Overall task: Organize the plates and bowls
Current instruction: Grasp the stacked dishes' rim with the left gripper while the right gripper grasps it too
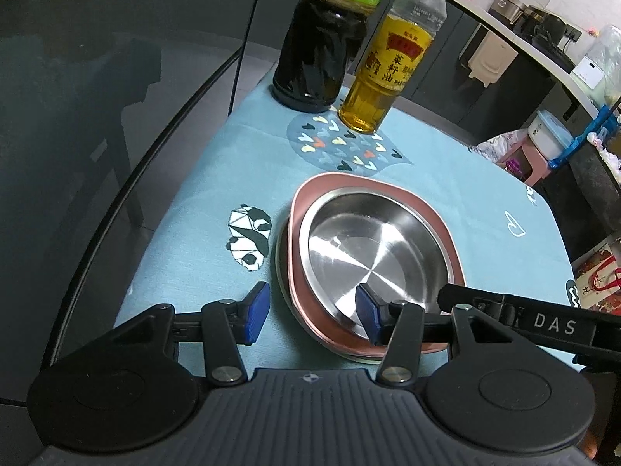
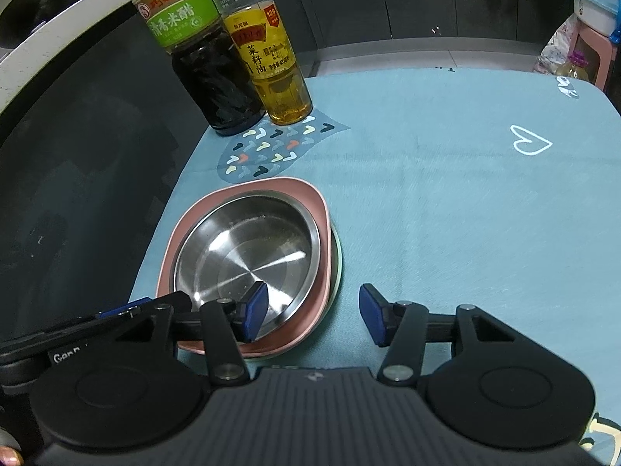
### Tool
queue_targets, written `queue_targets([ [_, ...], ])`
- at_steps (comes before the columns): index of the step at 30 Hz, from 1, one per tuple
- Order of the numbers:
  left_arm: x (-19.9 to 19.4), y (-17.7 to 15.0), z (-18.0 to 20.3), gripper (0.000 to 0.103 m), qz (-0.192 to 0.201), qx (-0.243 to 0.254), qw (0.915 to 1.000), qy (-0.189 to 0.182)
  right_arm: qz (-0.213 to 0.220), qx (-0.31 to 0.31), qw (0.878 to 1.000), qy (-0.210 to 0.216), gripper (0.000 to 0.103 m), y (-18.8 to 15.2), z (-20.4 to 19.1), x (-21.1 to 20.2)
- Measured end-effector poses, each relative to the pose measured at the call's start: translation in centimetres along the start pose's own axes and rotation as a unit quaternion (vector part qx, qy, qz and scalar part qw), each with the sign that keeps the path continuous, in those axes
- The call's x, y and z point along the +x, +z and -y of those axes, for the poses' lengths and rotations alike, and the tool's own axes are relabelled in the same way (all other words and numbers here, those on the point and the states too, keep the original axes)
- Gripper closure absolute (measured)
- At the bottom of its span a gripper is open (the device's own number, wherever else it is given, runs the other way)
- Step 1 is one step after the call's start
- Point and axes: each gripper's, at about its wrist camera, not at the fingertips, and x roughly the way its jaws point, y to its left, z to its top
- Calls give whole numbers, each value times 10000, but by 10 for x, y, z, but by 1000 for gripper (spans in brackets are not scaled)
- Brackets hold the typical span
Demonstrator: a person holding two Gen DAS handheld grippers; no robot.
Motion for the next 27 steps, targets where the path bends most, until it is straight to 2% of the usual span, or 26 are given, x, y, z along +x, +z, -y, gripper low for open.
queue_targets([
  [10, 19, 2, -4, 56, -216, -178, 9996, 8, -280, 297, 9991, 116, 51, 5, 7, 18],
  [19, 22, 2, -4, 57, -133, -92, 9998, -104, -375, 258, 9989, 108, 51, 6, 3, 29],
  [20, 22, 2, -3, 57, -128, -84, 9998, -162, -393, 202, 9990, 110, 52, 5, 1, 31],
  [21, 22, 1, -3, 58, -84, -72, 9999, -129, -378, 126, 9991, 121, 61, 5, -1, 32],
  [23, 21, -1, 0, 59, -37, 12, 10000, -82, -329, -71, 9994, 19, 65, 4, -6, 33],
  [27, 17, -4, 3, 60, 6, 165, 9999, -34, -297, -79, 9995, -44, 66, 2, -7, 30],
])
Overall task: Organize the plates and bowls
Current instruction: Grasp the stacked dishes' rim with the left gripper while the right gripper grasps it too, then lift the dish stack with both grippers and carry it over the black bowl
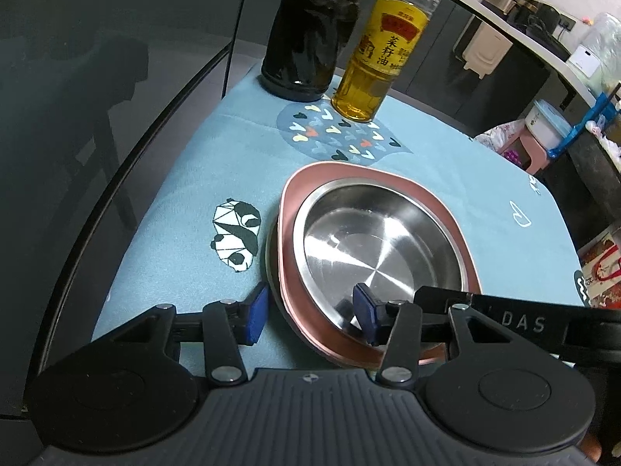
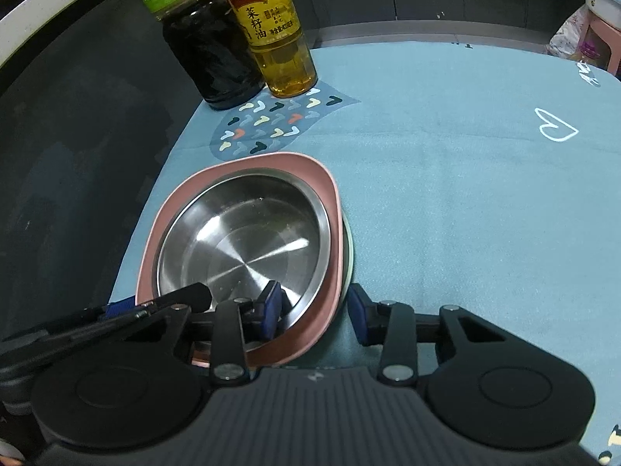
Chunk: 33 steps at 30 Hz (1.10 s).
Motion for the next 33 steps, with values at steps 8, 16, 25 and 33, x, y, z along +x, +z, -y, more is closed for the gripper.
queue_targets([
  [8, -28, -2, 9, 60, 285, 123, 9995, -58, 292, 0, 9996, 62, 66, -9, -2, -28],
  [16, -64, -15, 30, 60, 530, 328, 9978, -214, 666, 38, 9977, 139, 66, -26, 1, -71],
  [25, -93, -42, 62, 60, 589, 662, 9952, -409, 993, 176, 9949, 54, 65, -58, 18, -116],
  [33, -108, -73, 91, 59, 477, 988, 9922, -597, 1107, 539, 9924, -20, 65, -92, 46, -140],
])
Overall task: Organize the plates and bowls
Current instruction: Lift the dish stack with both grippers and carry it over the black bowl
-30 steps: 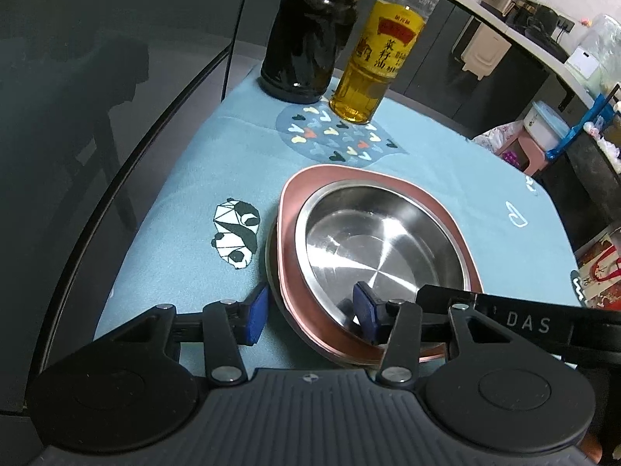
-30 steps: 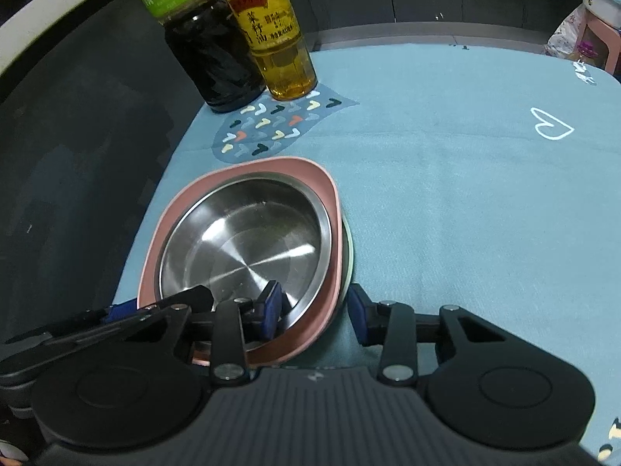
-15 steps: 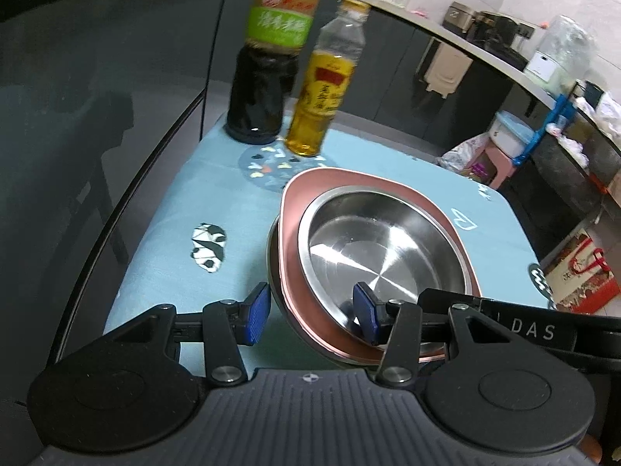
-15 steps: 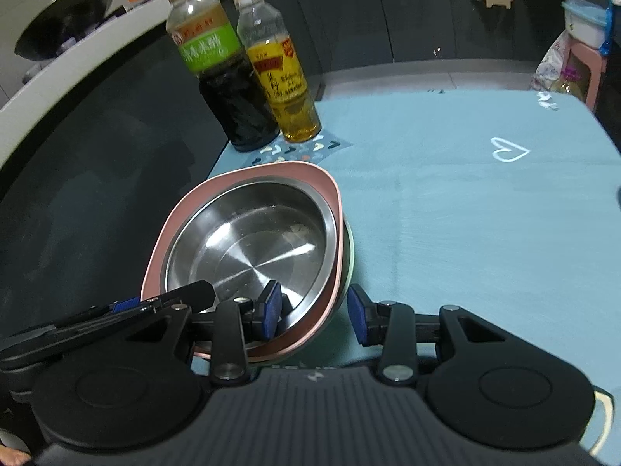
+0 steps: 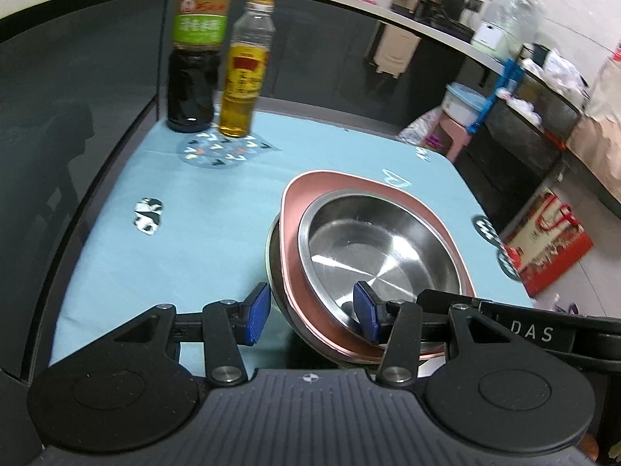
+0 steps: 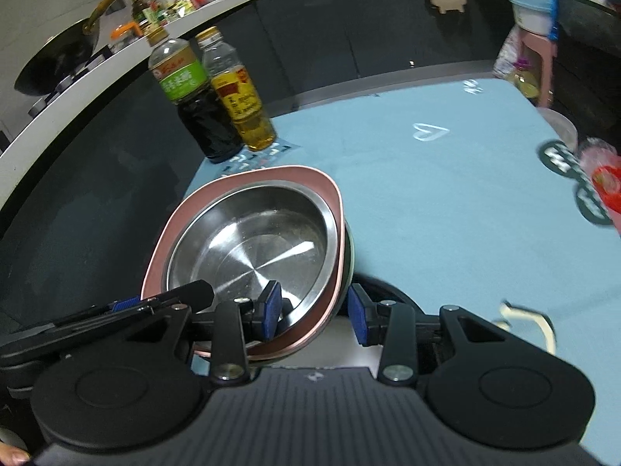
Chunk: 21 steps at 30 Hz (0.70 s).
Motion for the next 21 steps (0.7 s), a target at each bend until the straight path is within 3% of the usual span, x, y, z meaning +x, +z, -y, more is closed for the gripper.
queue_targets([
  [14, -4, -43, 19, 58, -577, 114, 9982, -118, 157, -23, 9998, -97, 66, -40, 18, -31],
  [21, -16, -54, 18, 57, -590, 113, 9981, -122, 44, -78, 10000, -33, 66, -56, 20, -34],
])
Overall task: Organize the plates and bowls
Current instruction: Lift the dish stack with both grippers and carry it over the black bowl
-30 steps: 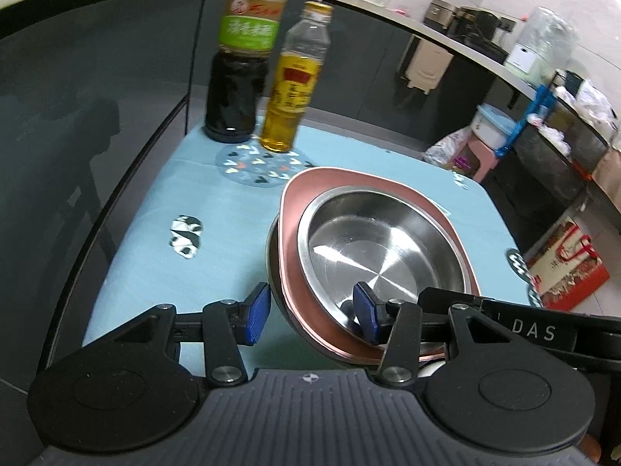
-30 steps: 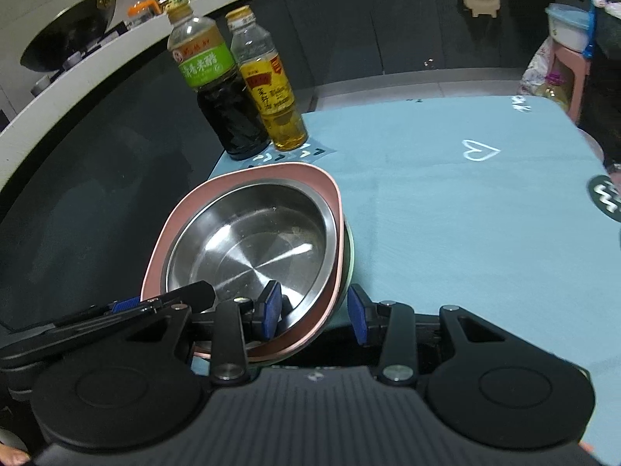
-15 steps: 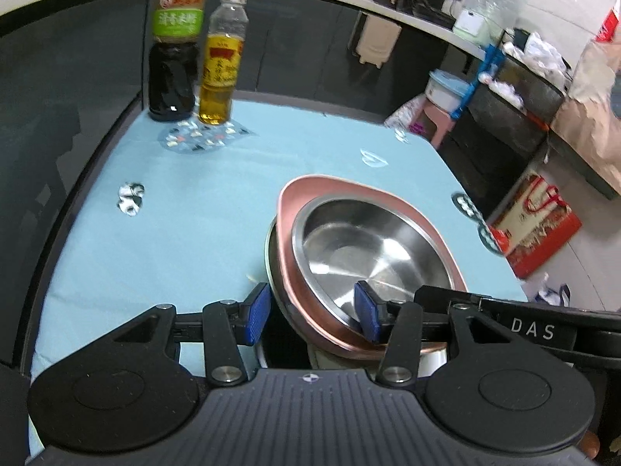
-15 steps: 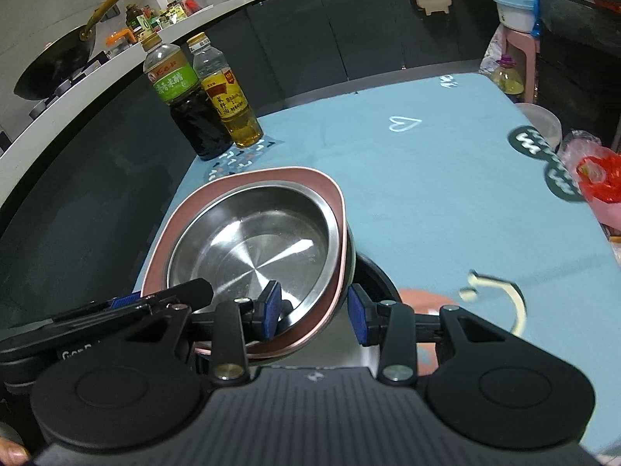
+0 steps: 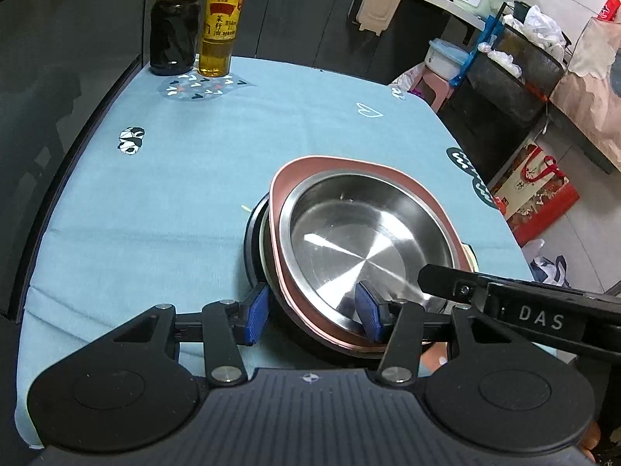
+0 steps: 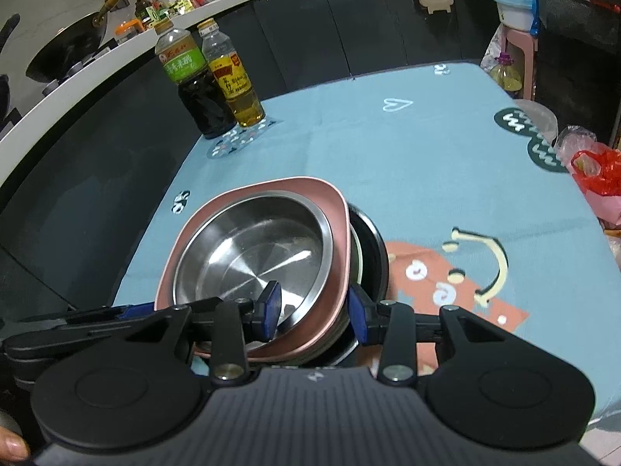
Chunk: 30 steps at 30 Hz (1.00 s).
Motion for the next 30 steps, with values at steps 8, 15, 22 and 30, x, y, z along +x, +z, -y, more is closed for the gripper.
queue_targets([
  [8, 2, 4, -3, 55, -81, -43, 9999, -112, 36, 64, 9999, 82, 66, -4, 3, -2],
  [15, -9, 7, -9, 55, 0, 14, 9999, -107, 339, 223, 9992, -29, 50, -2, 13, -4],
  [22, 1, 8, -19, 51, -35, -182, 9998, -4, 45, 603, 9981, 69, 48, -3, 23, 10],
  [30, 16, 10, -22, 45, -278, -309, 9990, -151, -97, 796, 9967, 129, 43, -5, 31, 17],
])
